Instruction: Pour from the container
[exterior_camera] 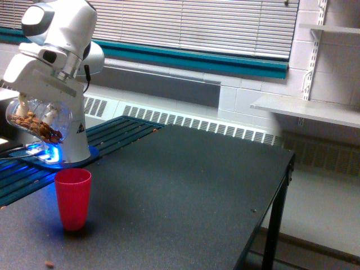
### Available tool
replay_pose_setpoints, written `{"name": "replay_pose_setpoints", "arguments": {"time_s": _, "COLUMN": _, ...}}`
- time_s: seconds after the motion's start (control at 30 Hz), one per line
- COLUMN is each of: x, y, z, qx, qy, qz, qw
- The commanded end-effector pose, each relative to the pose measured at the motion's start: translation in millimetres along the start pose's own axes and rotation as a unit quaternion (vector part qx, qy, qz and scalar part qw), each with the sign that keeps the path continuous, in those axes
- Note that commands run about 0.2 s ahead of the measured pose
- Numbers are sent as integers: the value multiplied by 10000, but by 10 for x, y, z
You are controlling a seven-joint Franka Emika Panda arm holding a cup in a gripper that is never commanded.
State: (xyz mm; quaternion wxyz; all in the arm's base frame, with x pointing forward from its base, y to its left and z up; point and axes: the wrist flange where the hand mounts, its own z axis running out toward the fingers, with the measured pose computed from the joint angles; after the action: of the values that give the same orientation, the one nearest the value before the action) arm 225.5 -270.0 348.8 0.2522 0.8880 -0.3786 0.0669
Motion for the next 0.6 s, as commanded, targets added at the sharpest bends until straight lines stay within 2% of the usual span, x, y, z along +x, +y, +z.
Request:
{"name": "replay_pose_setpoints", "arguments": {"time_s": 0.03, "x": 1, "y": 2, "z": -19, "qx": -104, "qy": 31, "qz": -135, "qw": 9999}}
{"name": "replay_pose_setpoints", "arguments": {"time_s": 0.6, "x": -47, "y": 13, "z": -47, "qx": -196, "qy": 20, "qz": -305, "qw": 9993}}
